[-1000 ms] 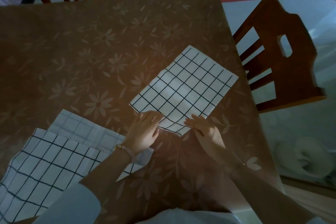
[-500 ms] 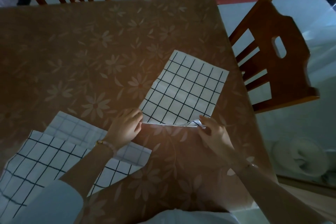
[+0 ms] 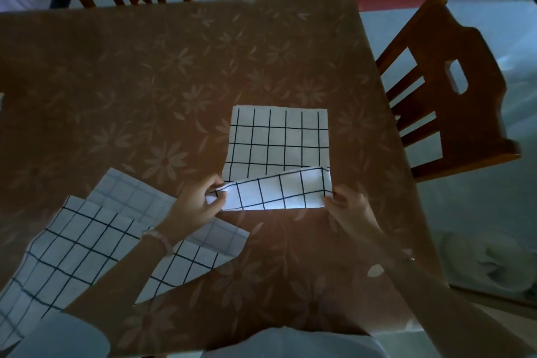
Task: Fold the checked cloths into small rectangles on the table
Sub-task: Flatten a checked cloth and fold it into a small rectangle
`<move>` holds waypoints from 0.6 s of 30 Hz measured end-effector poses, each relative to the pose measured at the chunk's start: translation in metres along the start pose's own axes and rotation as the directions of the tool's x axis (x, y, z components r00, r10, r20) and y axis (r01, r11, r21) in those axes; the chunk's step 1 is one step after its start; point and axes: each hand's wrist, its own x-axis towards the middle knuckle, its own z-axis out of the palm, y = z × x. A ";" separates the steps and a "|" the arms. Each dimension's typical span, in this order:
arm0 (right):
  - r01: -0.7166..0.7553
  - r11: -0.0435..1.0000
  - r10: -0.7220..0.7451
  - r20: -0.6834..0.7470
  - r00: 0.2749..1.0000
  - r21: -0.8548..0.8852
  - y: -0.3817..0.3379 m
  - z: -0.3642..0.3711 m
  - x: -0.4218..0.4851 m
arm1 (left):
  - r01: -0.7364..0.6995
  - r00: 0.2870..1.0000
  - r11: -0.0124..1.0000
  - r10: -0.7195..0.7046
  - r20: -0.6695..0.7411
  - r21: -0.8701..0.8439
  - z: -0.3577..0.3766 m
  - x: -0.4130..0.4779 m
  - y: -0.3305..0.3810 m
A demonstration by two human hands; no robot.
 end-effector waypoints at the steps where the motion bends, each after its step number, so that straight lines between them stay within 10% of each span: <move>1: -0.023 0.998 0.023 0.001 1.000 0.057 -0.002 -0.001 0.002 | 0.021 1.000 0.998 -0.022 -0.017 -0.056 -0.001 0.003 0.001; 8: -0.094 0.943 0.134 -0.105 0.985 0.318 -0.018 -0.020 0.027 | 0.274 0.951 0.796 -0.310 0.026 -0.540 -0.006 0.030 0.019; 18: -0.094 0.942 0.132 -0.098 0.986 0.321 -0.032 -0.030 0.080 | 0.363 0.894 0.828 -0.439 -0.091 -0.427 0.011 0.070 0.014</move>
